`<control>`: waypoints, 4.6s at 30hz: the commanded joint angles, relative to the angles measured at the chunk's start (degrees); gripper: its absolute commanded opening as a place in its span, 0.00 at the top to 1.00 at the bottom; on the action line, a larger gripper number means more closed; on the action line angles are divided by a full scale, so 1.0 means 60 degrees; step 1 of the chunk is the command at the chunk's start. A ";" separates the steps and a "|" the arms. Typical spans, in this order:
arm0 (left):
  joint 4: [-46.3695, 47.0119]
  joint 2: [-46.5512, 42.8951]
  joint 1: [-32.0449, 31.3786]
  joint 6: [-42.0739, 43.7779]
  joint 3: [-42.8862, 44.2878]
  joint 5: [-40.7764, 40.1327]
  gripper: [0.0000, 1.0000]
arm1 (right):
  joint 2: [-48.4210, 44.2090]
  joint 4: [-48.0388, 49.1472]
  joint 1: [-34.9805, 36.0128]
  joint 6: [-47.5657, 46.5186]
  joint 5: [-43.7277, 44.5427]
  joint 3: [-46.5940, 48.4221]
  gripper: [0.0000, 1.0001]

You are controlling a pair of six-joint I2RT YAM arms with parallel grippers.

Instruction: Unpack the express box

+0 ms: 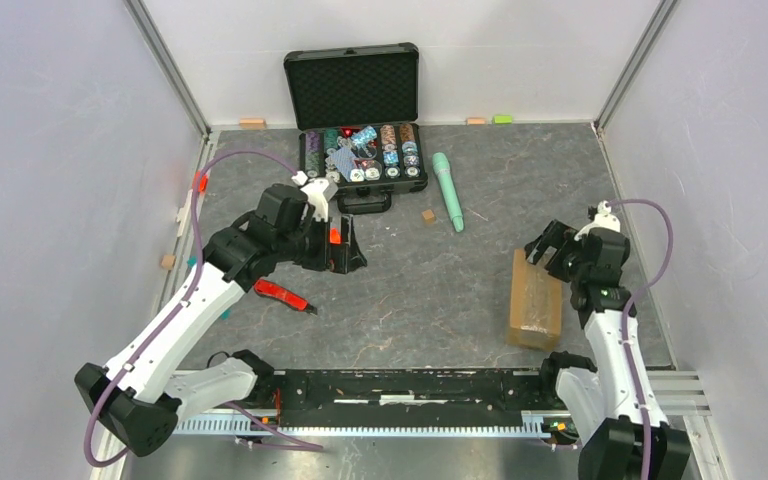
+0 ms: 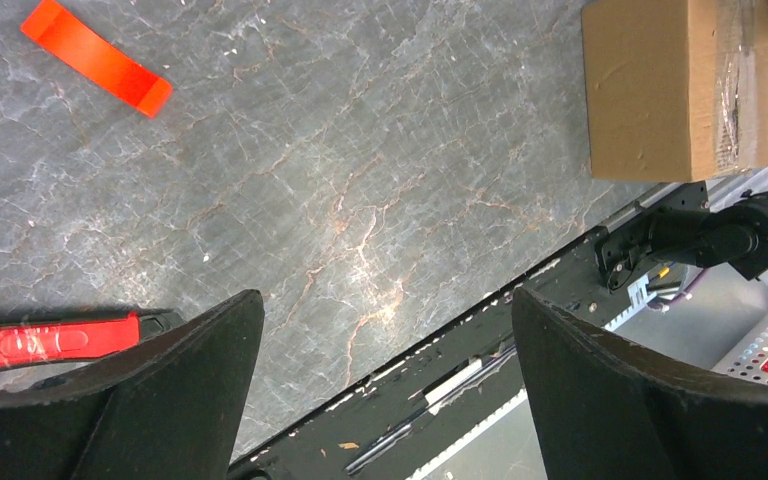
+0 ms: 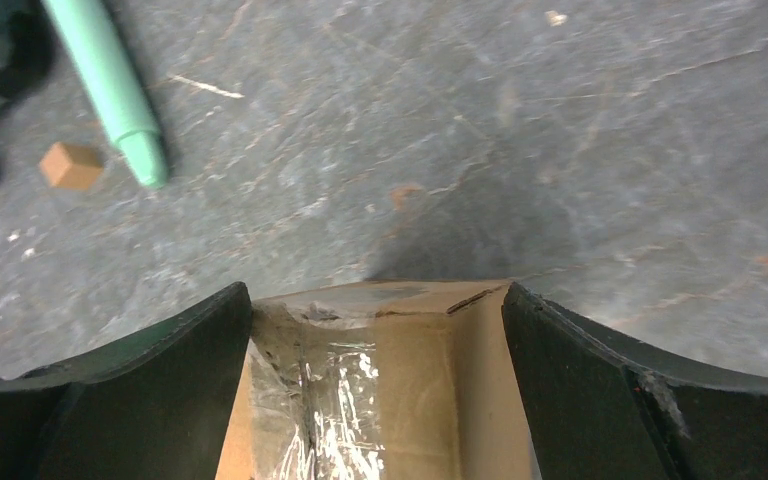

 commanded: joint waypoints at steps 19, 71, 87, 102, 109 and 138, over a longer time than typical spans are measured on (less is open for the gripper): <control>0.0519 -0.0409 0.1577 -0.2090 -0.1881 -0.2167 0.00 | 0.3587 0.5398 0.5284 0.3735 -0.1563 -0.0081 0.02; 0.7028 -0.0952 -0.0997 -0.0385 -0.3621 -0.0769 0.89 | 0.4566 0.2632 0.7456 0.0157 -0.2588 0.5693 0.02; 0.7215 -0.0386 -0.2550 0.1391 -0.2535 -0.1758 0.95 | 0.4881 0.2461 0.8117 0.1496 -0.1963 0.5440 0.16; 0.6720 -0.0862 -0.2706 0.2002 -0.2313 -0.1677 0.39 | 0.4614 0.1946 0.8201 0.0154 -0.1737 0.6202 1.00; 0.5068 -0.0869 -0.1719 0.2134 -0.0929 0.2836 0.07 | 0.3961 0.1858 0.7997 -0.2021 -0.4628 0.6740 1.00; 0.9607 -0.1683 -0.1770 -0.0034 -0.2700 0.4673 0.47 | 0.3246 0.7353 0.7971 0.1016 -0.8720 0.6100 1.00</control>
